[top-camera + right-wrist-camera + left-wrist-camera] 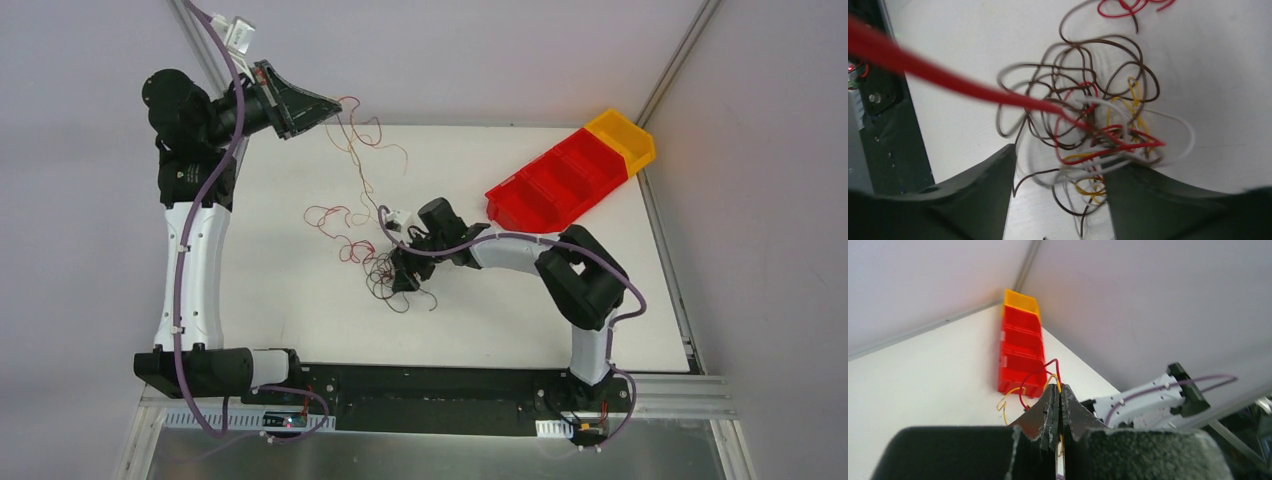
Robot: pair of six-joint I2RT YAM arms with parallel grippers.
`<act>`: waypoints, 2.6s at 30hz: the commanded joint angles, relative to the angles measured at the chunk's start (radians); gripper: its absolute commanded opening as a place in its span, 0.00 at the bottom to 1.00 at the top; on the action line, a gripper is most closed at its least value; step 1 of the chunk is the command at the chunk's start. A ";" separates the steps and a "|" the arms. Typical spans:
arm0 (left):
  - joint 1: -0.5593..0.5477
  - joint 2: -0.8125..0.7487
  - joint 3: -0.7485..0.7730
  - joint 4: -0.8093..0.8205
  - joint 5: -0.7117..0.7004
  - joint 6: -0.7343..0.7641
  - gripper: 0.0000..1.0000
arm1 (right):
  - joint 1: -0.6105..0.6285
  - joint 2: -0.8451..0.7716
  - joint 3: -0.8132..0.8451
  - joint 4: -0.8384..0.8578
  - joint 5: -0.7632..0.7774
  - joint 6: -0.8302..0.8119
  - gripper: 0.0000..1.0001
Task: Untangle the cables
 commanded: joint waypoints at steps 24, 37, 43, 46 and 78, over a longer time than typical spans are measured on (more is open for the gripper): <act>0.135 0.040 0.040 0.076 -0.205 0.014 0.00 | -0.149 -0.220 0.560 0.109 0.186 0.326 0.00; 0.102 0.106 0.043 0.161 -0.180 -0.013 0.00 | -0.126 -0.164 0.798 0.042 0.060 0.292 0.00; 0.055 0.267 0.012 0.124 -0.274 0.056 0.00 | -0.249 0.051 0.804 0.005 0.214 0.343 0.00; 0.039 0.388 0.035 0.119 -0.335 0.097 0.00 | -0.272 0.116 0.782 0.018 0.228 0.385 0.00; -0.276 0.618 -0.259 -0.390 -0.558 0.899 0.74 | -0.310 0.275 0.584 -0.109 0.311 0.393 0.00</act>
